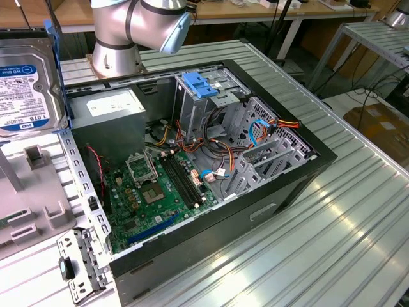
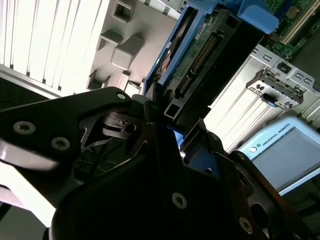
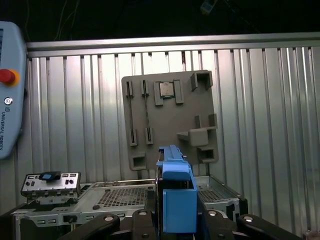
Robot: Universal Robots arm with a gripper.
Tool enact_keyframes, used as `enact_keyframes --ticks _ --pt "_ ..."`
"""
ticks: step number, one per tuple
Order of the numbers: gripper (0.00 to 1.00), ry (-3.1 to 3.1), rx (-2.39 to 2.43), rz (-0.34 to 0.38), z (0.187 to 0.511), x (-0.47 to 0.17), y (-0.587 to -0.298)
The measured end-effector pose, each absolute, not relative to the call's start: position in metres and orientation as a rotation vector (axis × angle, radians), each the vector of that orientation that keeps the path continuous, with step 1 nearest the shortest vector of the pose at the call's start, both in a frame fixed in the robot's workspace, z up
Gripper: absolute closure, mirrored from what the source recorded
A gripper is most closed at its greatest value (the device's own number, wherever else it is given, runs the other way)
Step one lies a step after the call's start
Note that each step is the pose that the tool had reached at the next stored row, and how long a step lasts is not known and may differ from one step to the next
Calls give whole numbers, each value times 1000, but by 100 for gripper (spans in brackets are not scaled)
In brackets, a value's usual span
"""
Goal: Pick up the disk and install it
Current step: 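Pick up the disk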
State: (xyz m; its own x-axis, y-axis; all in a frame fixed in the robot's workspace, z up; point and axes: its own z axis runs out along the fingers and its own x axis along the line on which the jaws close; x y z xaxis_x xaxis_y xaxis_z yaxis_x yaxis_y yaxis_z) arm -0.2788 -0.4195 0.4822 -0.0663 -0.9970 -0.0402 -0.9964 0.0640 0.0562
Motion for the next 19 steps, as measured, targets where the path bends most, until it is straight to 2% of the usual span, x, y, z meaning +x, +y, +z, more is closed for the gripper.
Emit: enact_keyframes --ticks 19 --pt "63 -2285 2141 -108 504 -279 -420"
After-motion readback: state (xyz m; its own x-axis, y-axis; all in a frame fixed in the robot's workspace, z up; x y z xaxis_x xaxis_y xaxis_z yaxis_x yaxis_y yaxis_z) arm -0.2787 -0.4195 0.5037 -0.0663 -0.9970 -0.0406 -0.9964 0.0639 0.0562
